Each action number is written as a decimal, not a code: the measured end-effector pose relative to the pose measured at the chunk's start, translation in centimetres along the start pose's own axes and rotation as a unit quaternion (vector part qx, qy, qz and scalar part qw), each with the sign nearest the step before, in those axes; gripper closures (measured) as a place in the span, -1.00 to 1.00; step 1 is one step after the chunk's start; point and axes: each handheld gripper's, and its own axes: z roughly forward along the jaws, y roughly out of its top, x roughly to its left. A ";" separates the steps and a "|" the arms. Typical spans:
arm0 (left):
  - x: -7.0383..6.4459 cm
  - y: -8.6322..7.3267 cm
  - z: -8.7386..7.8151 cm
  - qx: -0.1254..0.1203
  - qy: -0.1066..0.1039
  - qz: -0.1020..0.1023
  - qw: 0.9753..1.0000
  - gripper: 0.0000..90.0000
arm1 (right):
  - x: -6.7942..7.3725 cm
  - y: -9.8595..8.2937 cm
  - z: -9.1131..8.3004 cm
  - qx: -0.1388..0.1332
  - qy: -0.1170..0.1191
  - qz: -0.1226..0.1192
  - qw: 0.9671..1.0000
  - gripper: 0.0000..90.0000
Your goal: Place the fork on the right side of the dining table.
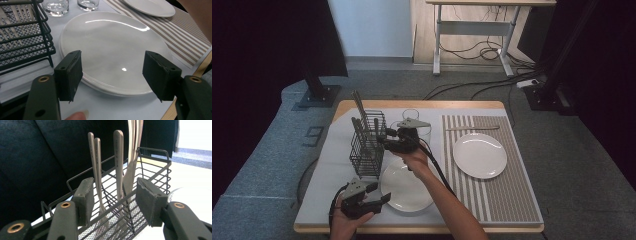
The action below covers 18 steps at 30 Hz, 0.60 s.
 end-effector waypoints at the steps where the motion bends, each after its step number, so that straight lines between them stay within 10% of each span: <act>1: 0.0 0.0 0.0 0.000 0.000 0.000 1.000 -0.28 | -0.1 0.0 0.1 0.001 0.001 0.001 1.000 0.11; 18: 0.3 -0.1 -0.2 -0.004 0.003 -0.004 1.000 -0.28 | -0.3 1.0 1.9 0.008 0.006 -0.012 1.000 0.25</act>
